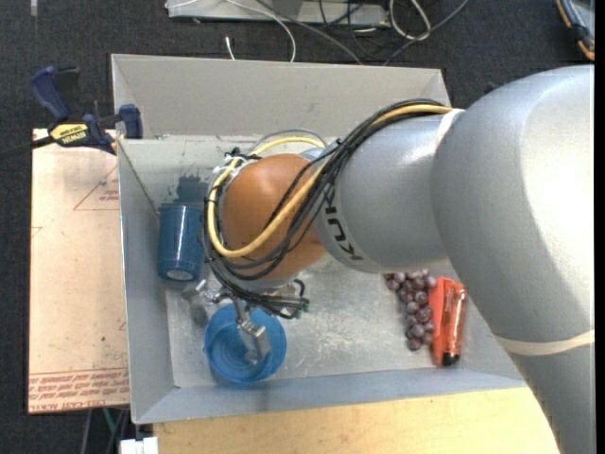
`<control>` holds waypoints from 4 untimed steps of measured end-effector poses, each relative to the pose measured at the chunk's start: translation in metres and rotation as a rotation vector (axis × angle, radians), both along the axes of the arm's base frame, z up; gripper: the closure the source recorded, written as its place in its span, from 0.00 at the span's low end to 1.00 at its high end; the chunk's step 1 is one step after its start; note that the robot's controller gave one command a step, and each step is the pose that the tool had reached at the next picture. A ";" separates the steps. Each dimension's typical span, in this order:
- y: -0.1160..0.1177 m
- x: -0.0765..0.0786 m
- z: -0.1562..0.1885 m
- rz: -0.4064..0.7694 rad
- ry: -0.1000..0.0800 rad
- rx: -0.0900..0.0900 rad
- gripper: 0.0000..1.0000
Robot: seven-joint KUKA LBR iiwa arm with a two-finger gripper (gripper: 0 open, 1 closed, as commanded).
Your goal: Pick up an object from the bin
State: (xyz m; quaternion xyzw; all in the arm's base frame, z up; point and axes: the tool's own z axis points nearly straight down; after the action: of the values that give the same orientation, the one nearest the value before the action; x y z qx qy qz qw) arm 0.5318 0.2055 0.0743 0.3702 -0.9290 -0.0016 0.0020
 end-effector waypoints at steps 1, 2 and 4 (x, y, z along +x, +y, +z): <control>-0.024 -0.021 -0.005 -0.465 -0.006 0.003 0.00; 0.000 0.000 0.002 -0.025 -0.005 0.004 1.00; 0.001 0.000 0.011 -0.027 -0.005 0.006 1.00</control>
Offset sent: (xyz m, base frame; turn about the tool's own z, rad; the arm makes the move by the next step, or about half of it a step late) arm -0.0006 -0.0005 0.0015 0.0210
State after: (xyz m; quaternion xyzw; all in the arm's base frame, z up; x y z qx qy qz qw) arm 0.5321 0.2062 0.0857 0.3578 -0.9338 -0.0032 -0.0015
